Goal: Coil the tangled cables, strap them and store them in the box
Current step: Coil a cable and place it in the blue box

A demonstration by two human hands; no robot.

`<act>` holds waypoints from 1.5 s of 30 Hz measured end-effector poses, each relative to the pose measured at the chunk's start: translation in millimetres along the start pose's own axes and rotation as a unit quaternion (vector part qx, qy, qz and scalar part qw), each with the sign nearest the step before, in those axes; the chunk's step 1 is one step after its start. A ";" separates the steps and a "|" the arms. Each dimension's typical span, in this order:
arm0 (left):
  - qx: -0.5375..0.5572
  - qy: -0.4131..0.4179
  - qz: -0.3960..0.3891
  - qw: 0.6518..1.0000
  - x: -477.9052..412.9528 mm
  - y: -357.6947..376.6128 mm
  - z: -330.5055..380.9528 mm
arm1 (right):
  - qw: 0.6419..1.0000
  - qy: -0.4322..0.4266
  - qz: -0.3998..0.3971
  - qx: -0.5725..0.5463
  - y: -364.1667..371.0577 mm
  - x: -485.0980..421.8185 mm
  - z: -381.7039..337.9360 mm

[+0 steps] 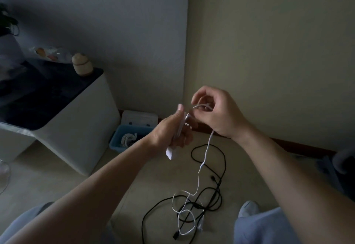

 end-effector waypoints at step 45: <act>0.113 0.104 0.312 0.938 25.3 -98.4 14.1 | 0.989 0.117 -0.085 0.020 56.8 9.6 15.2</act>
Point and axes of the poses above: each hand's wrist, its own x-axis away from the middle knuckle, its own y-axis out of the palm, z = x × y, the point moved 8 cm from there along -x, towards the middle knuckle, and after that the axes turned 11 degrees about -z, right-handed, at the moved point
